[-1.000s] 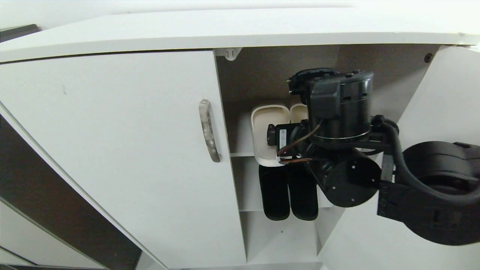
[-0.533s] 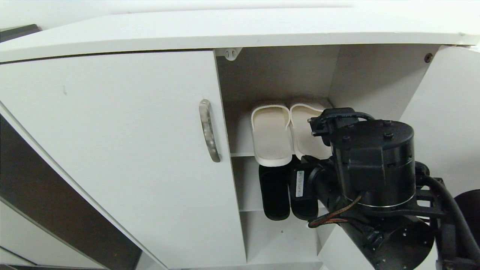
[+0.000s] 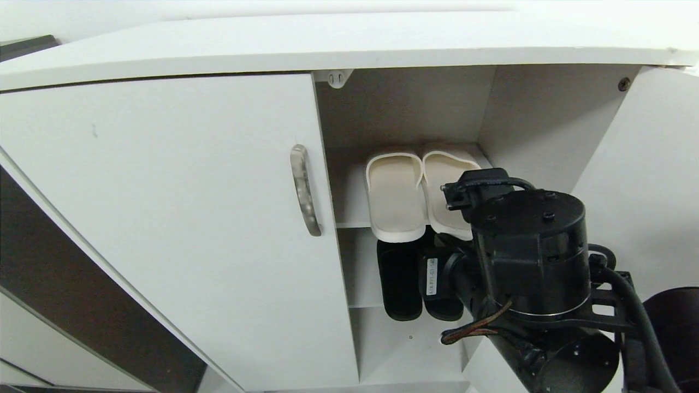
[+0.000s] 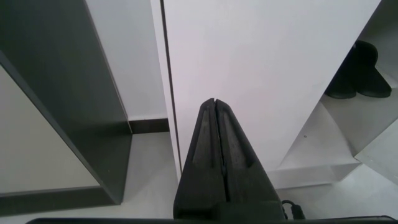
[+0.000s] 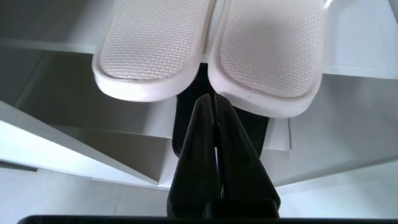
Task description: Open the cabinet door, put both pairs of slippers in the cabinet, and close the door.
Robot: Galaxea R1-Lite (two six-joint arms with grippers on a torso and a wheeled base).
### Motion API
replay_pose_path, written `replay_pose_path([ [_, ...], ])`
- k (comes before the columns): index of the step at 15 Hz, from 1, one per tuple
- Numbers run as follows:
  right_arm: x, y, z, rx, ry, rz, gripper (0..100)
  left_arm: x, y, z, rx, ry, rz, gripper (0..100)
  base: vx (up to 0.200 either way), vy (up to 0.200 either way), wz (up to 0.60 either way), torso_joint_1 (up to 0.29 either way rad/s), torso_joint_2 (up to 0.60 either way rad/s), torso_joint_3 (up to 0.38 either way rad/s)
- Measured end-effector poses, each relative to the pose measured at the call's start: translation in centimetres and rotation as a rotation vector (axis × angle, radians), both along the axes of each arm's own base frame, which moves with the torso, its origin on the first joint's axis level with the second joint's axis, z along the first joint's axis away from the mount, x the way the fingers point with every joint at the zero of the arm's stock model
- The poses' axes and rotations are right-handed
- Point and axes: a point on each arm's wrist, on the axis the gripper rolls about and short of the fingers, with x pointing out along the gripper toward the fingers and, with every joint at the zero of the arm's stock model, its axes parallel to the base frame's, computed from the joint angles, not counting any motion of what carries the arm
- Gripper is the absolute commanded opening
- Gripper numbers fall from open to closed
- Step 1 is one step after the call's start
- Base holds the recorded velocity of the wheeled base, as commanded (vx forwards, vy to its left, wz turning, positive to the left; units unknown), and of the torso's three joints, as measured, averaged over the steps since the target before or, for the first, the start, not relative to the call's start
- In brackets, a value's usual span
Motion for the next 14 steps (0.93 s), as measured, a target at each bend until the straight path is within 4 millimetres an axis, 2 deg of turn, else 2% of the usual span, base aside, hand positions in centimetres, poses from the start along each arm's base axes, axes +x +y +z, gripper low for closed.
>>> replay_pose_path([
  [4,0.3,0.0,-0.4,-0.010,0.006,-0.010,0,0.0,0.0,0.0,0.000,0.000,-0.002,0,0.000,0.000,0.00,0.000,0.00,0.000],
  [14,0.7,-0.5,-1.1,-0.037,0.011,-0.026,0,0.0,0.0,0.0,0.001,0.000,-0.002,0,-0.200,0.000,0.00,0.003,0.00,0.002],
])
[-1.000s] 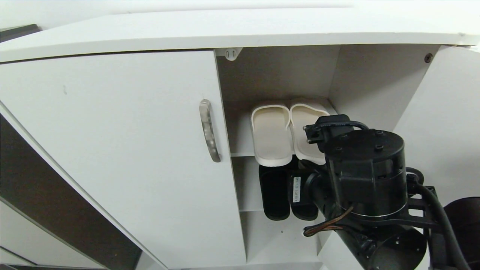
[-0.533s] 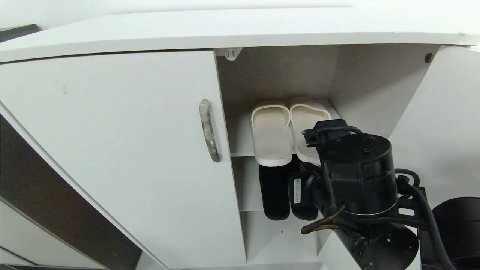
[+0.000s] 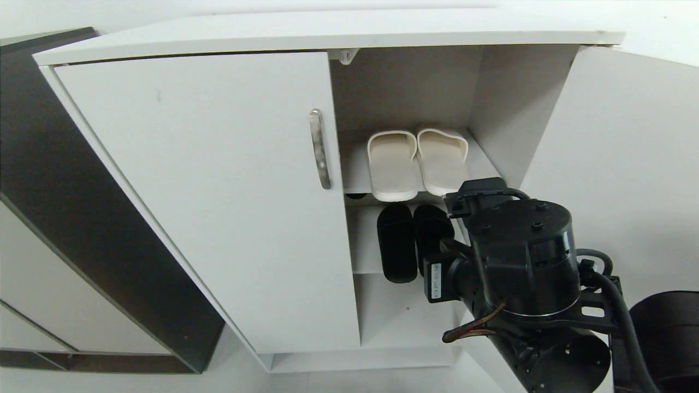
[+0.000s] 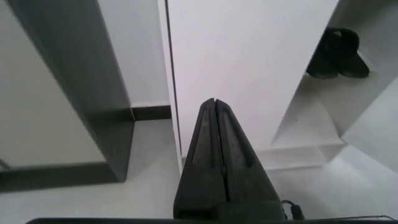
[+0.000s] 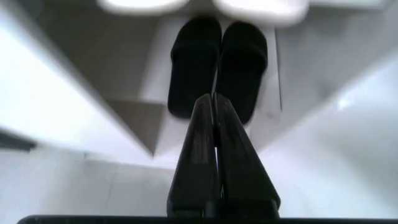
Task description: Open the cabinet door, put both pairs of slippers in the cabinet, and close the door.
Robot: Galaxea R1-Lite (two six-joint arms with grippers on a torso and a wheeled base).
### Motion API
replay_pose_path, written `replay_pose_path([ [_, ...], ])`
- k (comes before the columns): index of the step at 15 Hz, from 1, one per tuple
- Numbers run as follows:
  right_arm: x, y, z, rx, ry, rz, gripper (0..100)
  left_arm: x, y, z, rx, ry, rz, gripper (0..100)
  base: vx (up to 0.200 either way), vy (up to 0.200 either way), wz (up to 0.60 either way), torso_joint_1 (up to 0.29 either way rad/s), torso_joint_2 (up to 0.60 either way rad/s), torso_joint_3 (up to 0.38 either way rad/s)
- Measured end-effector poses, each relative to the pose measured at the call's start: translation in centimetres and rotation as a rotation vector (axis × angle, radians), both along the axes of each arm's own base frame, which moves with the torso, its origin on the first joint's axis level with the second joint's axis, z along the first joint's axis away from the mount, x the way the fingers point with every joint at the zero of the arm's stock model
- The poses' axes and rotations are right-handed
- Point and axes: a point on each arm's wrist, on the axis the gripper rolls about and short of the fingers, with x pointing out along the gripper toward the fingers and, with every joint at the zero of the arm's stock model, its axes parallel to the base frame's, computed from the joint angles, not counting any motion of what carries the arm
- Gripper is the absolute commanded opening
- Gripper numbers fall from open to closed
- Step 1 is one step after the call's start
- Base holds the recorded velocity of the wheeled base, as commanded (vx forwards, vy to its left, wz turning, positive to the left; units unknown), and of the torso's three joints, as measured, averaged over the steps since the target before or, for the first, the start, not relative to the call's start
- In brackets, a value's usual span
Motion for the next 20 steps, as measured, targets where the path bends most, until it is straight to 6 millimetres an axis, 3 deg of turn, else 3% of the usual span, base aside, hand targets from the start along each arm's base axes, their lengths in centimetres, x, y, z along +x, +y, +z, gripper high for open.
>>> replay_pose_path([
  [14,-0.17,-0.47,-0.65,-0.031,0.003,0.001,0,0.00,0.00,0.00,0.000,0.000,0.000,0,-0.200,0.000,0.00,0.002,0.00,0.004],
  [20,-0.13,-0.51,-0.78,-0.035,0.006,-0.001,0,0.00,0.00,0.00,-0.002,0.000,0.000,0,0.000,0.000,0.00,0.000,0.00,0.000],
])
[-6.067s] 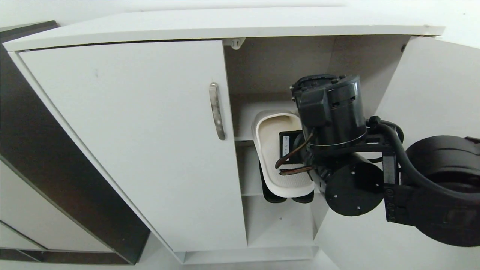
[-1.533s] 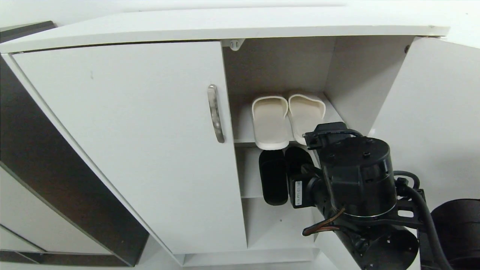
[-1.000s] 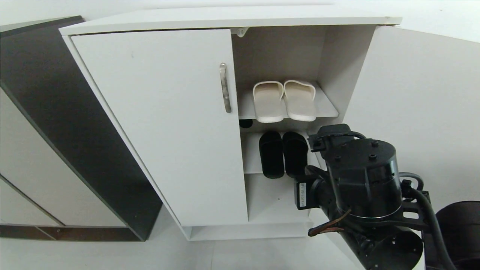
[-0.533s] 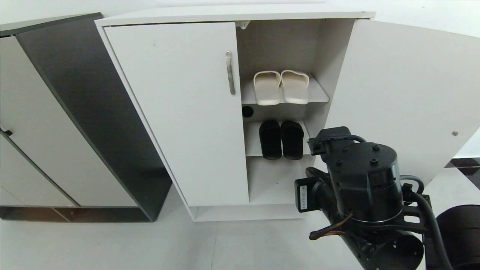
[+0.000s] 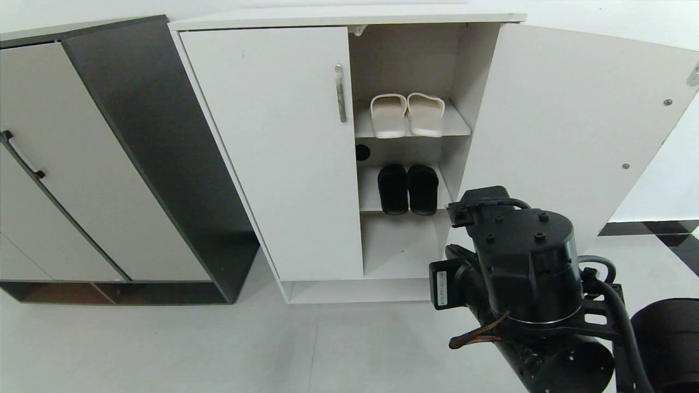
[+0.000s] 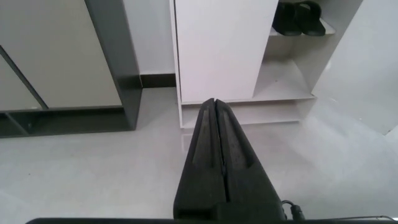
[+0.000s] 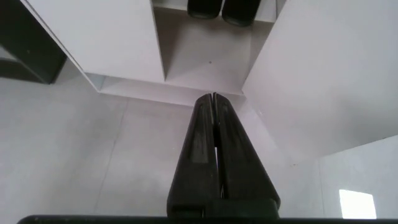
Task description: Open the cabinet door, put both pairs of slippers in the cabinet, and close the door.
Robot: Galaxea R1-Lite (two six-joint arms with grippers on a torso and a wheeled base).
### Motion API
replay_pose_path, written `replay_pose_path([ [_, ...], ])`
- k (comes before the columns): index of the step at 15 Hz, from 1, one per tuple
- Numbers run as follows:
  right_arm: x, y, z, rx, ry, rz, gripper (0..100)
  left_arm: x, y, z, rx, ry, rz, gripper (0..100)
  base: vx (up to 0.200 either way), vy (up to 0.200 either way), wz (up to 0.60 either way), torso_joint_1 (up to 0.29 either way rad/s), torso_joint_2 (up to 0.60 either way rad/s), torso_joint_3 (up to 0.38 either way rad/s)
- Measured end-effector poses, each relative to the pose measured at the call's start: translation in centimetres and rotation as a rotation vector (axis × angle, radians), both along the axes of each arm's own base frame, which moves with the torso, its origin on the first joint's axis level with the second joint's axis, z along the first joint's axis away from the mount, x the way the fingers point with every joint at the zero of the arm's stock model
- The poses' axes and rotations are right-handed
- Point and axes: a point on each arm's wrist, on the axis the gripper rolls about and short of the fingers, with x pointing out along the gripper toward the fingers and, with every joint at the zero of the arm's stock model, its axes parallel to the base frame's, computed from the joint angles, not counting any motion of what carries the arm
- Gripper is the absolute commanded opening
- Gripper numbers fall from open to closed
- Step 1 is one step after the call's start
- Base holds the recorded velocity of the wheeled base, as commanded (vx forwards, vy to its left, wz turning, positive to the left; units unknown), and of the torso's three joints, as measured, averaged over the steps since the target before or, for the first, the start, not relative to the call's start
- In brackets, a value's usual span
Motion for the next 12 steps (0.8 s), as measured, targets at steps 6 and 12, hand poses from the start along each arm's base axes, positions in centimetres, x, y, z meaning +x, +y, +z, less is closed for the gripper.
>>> replay_pose_path([
  [6,-0.05,0.02,-0.12,-0.003,0.002,0.002,0,0.00,0.00,0.00,0.000,0.000,0.000,0,0.000,0.000,0.00,0.000,0.00,0.000],
  [12,0.01,0.21,-0.35,-0.018,0.005,0.006,0,0.00,0.00,-0.02,0.000,0.002,0.000,0,0.000,0.000,0.00,0.010,-0.12,-0.176],
])
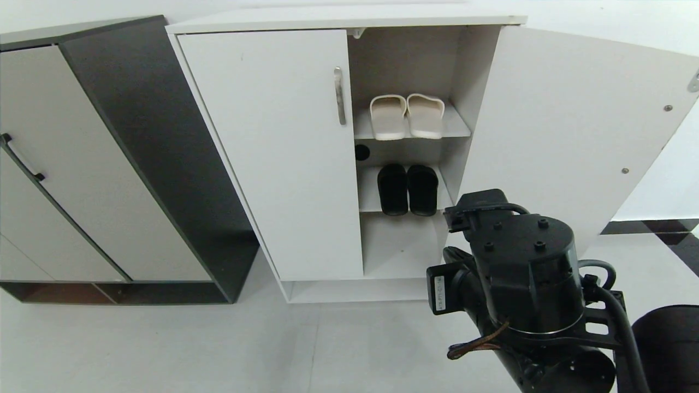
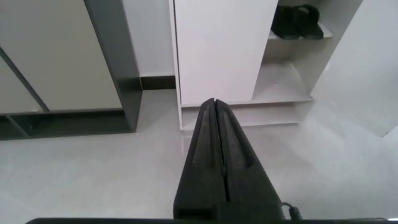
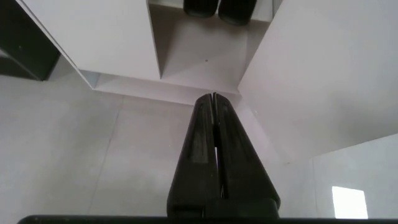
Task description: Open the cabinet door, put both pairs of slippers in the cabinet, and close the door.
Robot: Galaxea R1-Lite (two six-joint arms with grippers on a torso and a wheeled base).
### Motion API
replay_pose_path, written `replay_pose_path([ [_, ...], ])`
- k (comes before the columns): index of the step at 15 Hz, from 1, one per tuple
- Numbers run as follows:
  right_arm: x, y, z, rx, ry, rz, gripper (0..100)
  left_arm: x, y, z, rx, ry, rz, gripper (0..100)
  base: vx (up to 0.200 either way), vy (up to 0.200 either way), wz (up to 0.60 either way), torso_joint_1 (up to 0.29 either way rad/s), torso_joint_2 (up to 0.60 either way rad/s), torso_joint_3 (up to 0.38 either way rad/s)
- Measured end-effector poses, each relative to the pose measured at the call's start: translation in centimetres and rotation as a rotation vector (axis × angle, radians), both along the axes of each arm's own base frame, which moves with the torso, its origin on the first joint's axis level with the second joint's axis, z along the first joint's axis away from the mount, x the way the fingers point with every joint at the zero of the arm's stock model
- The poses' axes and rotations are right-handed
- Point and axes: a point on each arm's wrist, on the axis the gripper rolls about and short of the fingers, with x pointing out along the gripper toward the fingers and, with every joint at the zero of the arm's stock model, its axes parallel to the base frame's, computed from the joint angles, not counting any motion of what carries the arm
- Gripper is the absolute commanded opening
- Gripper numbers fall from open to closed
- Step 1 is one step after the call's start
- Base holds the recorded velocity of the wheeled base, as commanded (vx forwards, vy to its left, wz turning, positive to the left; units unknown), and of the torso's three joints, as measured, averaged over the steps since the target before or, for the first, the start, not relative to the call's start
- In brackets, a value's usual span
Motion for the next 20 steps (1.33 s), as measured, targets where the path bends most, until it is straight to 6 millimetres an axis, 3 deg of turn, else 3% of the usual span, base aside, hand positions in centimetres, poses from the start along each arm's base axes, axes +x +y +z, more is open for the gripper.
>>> replay_pose_path([
  [10,0.06,0.00,-0.15,-0.006,0.003,-0.001,0,0.00,0.00,0.02,0.000,-0.002,0.000,0,0.000,0.000,0.00,0.105,-0.49,-0.347],
  [20,0.05,-0.01,-0.22,-0.009,0.005,-0.001,0,0.00,0.00,0.02,0.000,-0.002,0.000,0,0.000,0.000,0.00,0.184,-0.49,-0.316],
])
